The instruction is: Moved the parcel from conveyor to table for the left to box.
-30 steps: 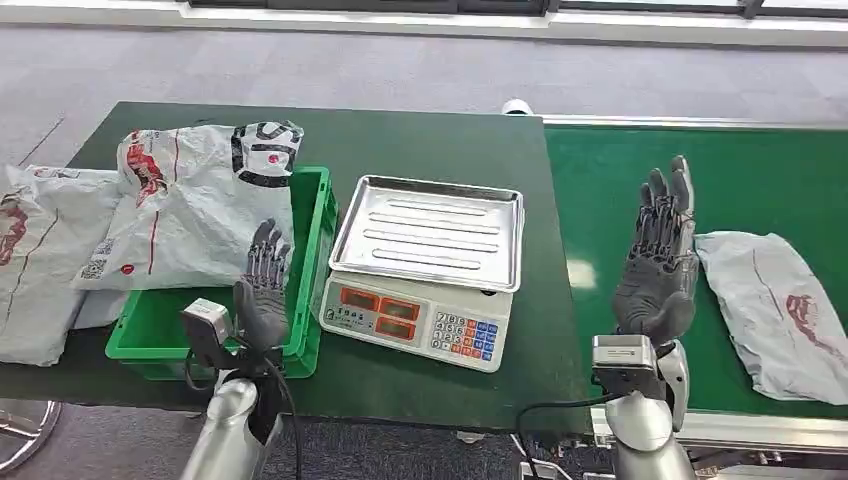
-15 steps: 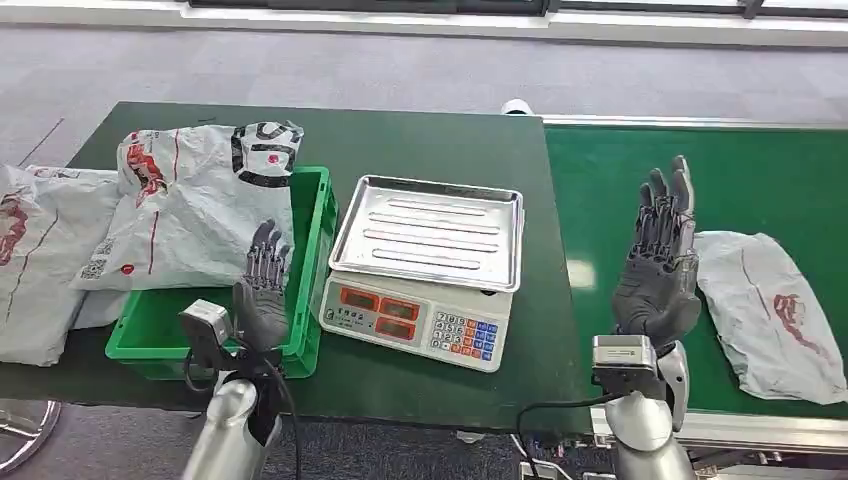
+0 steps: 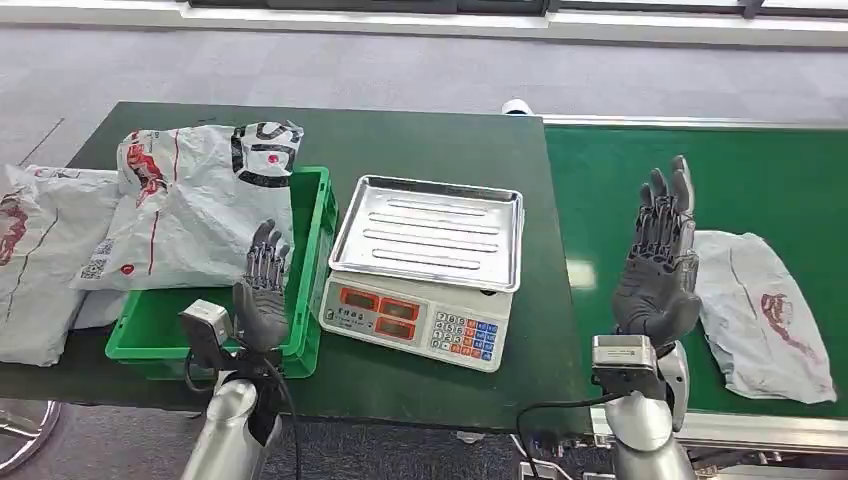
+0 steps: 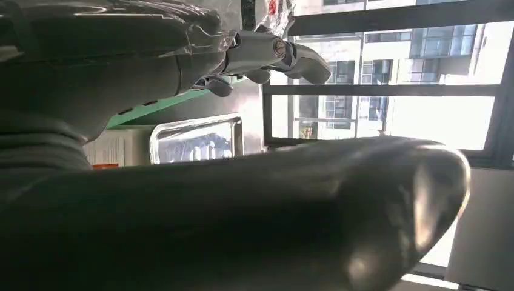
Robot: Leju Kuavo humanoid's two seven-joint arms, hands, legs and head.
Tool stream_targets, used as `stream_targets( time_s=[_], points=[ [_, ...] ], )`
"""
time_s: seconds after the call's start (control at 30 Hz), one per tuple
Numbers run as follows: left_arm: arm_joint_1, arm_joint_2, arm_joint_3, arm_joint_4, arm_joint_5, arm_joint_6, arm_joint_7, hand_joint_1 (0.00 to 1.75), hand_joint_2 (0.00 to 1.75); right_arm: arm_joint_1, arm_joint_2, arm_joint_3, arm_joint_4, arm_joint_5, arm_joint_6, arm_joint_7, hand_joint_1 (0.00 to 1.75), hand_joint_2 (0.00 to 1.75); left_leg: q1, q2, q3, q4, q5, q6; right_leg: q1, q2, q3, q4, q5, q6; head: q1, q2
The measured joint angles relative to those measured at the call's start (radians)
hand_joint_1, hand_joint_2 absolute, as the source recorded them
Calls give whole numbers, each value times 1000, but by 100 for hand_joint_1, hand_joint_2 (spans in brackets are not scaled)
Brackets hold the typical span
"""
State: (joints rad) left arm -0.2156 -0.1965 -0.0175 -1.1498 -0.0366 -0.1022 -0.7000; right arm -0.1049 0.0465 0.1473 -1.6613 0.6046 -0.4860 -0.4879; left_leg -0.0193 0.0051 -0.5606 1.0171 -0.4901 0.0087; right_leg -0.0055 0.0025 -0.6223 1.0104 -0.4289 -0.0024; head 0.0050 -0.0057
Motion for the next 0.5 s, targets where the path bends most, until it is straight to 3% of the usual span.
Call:
stream_targets(
  time_s=[0.5],
  points=[
    [0,0,0,0,0,0,0,0,0,0,0,0,0,0,0,0,0,0,0,0,0,0,0,0,0,0,0,0,0,0,0,0]
  ],
)
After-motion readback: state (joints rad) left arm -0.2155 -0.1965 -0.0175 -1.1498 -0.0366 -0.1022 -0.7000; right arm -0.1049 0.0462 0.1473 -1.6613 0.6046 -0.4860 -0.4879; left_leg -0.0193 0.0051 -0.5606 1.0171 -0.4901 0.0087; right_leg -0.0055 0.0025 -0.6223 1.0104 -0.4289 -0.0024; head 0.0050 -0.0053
